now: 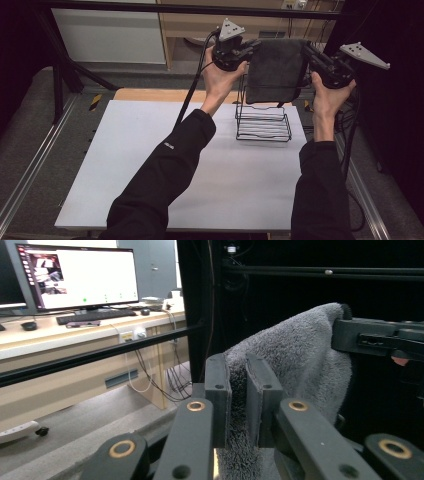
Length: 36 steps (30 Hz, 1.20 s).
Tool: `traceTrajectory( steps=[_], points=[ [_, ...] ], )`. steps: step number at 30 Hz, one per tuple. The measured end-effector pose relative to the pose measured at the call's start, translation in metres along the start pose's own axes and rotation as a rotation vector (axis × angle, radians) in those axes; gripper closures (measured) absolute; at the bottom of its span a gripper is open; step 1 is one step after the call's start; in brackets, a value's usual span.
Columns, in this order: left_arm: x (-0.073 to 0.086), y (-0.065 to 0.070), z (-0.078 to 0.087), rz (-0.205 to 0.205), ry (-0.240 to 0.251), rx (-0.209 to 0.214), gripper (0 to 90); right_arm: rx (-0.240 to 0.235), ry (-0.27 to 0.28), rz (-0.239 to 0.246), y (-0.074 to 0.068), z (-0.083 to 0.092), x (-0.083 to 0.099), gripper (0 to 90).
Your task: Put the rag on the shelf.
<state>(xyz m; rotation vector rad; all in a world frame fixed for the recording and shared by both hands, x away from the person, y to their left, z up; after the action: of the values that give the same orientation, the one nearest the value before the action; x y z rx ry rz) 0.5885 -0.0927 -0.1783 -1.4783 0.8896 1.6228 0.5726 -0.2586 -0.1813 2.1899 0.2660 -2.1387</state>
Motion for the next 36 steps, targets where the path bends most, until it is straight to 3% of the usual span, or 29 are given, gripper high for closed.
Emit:
traceTrajectory(
  steps=[8,13,20,36],
  points=[
    [0.022,0.008,-0.002,0.010,-0.036,0.032,81.4,0.003,-0.033,0.010,0.005,0.007,0.023,79.9],
    [0.024,0.015,-0.003,0.002,-0.044,0.052,81.4,-0.006,-0.034,-0.004,0.010,0.014,0.031,79.9],
    [0.027,0.027,0.000,-0.012,-0.052,0.073,81.4,-0.021,-0.039,-0.013,0.013,0.022,0.036,79.7],
    [0.045,0.045,0.011,0.007,-0.102,0.087,80.7,-0.052,-0.087,-0.010,0.009,0.041,0.048,79.5]
  ],
)
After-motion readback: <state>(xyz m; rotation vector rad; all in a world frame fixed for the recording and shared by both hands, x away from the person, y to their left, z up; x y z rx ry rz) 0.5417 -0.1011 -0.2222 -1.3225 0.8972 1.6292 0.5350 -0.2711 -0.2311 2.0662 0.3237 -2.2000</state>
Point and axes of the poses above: each handheld gripper's, and its own axes: z roughly backward along the jaws, x roughly out of its underside, y roughly to its right, the point moved 10 cm from there along -z, roughly forward along the jaws, and after that the axes turned 13 degrees about x, right-handed, at the moved point
